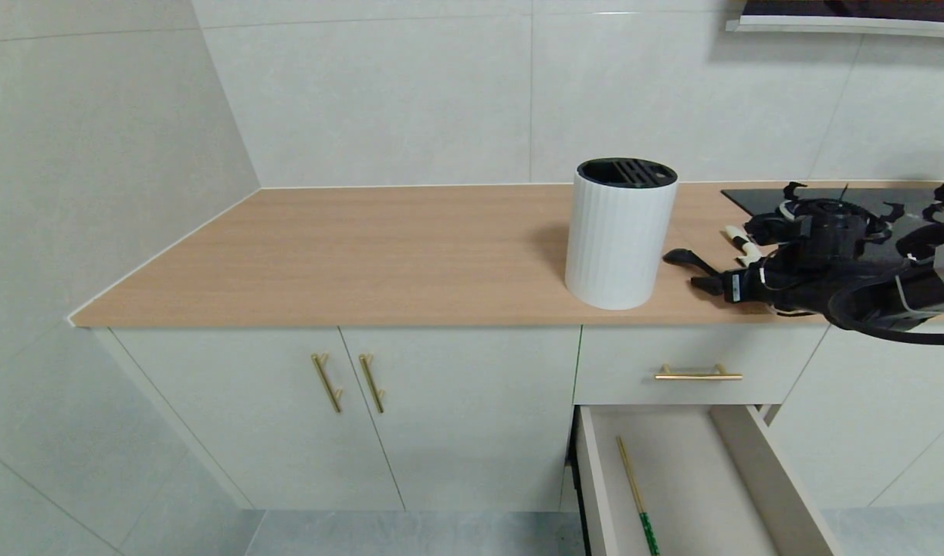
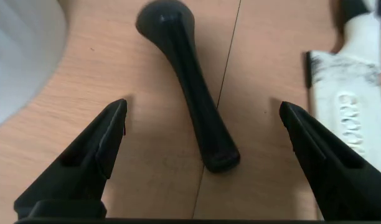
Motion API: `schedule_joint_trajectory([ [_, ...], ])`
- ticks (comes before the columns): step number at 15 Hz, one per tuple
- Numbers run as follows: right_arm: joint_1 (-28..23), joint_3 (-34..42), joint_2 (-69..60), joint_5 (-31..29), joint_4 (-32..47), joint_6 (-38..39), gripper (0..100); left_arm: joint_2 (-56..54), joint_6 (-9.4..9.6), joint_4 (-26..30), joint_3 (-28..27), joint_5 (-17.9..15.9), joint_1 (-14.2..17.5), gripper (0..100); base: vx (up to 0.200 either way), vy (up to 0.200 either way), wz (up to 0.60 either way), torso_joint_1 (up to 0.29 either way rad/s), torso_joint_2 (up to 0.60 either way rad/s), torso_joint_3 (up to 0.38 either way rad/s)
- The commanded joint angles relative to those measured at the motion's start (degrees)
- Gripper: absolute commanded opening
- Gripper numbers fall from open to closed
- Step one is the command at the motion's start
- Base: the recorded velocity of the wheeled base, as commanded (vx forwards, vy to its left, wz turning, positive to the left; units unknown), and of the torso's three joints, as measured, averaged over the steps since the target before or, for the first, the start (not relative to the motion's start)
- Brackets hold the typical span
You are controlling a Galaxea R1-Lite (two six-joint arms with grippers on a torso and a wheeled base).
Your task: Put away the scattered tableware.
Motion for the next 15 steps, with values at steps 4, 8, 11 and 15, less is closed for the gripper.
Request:
schedule_joint_trajectory([
  [4, -0.1, -1.4, 1.4, 0.1, -0.1, 0.8, 100, 0.0, -0.02, 0.0, 0.0, 0.0, 0.0, 100, 0.0, 0.0, 0.0, 0.0, 0.0, 0.0],
  [8, -0.1, -1.6, 1.5, 0.1, -0.1, 1.0, 0, 0.0, -0.02, 0.0, 0.0, 0.0, 0.0, 100, 0.0, 0.0, 0.0, 0.0, 0.0, 0.0],
  [11, -0.1, -1.6, 1.4, 0.2, -0.1, 1.4, 0, 0.0, -0.02, 0.0, 0.0, 0.0, -0.1, 100, 0.0, 0.0, 0.0, 0.0, 0.0, 0.0],
  [15, 0.0, -1.2, 0.6, 0.3, 0.3, 1.5, 0, 0.0, -0.02, 0.0, 0.0, 0.0, 0.0, 100, 0.0, 0.0, 0.0, 0.0, 0.0, 0.0],
])
